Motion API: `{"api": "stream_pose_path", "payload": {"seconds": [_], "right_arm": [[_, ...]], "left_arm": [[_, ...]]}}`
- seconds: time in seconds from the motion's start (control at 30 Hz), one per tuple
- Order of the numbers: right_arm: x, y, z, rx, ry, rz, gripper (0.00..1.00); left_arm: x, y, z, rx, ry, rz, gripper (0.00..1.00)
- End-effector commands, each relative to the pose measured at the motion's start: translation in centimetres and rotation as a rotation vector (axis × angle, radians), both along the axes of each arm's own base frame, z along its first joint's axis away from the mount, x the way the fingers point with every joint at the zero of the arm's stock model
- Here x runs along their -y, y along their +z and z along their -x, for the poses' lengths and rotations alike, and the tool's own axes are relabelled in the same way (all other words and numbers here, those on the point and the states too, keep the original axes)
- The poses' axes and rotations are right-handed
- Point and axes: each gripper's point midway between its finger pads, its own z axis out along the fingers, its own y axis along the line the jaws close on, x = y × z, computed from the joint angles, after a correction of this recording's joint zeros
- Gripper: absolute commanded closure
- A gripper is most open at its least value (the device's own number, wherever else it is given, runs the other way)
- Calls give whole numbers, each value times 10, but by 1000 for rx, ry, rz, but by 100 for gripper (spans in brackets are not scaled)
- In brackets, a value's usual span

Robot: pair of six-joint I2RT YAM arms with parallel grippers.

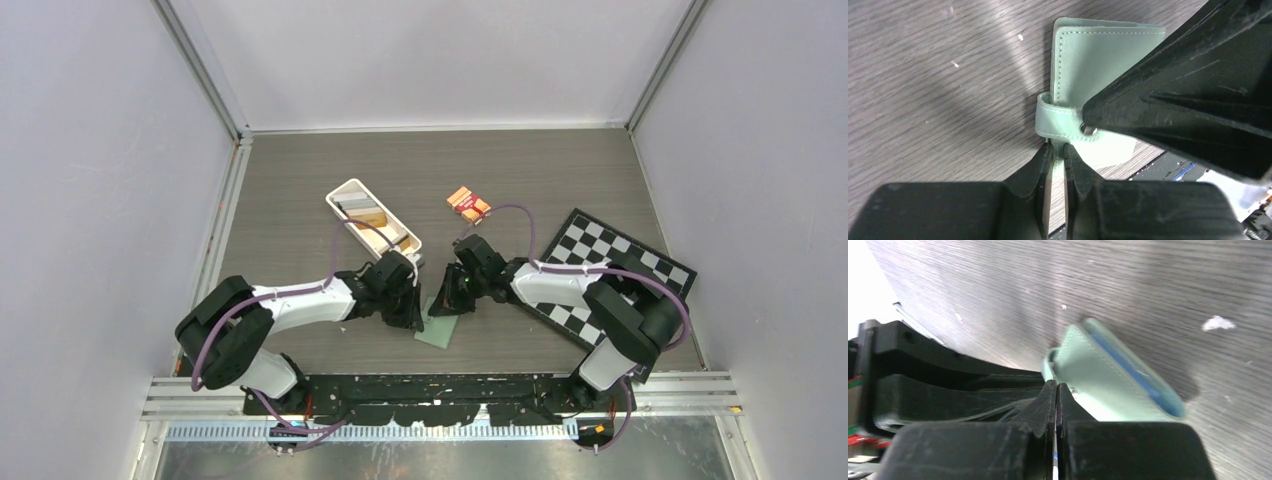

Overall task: Put the credit cards into the card holder
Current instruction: Open the card holder at the center of the board.

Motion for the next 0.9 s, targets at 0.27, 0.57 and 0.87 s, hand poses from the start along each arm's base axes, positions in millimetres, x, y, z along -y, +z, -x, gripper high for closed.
{"api": "stream_pose_path", "payload": {"seconds": [0.27,0.57,0.87], "right_arm": [[-10,62,-39,161,-140,-77,71],[50,77,-50,310,-299,92,56],[123,75,-56,414,-485,271,53]], "left_arm": [[-21,-1,-16,196,-38,-62,60],[-21,30,-24,296,-84,-51,40],[20,63,-30,500,-179,-56,34]]}}
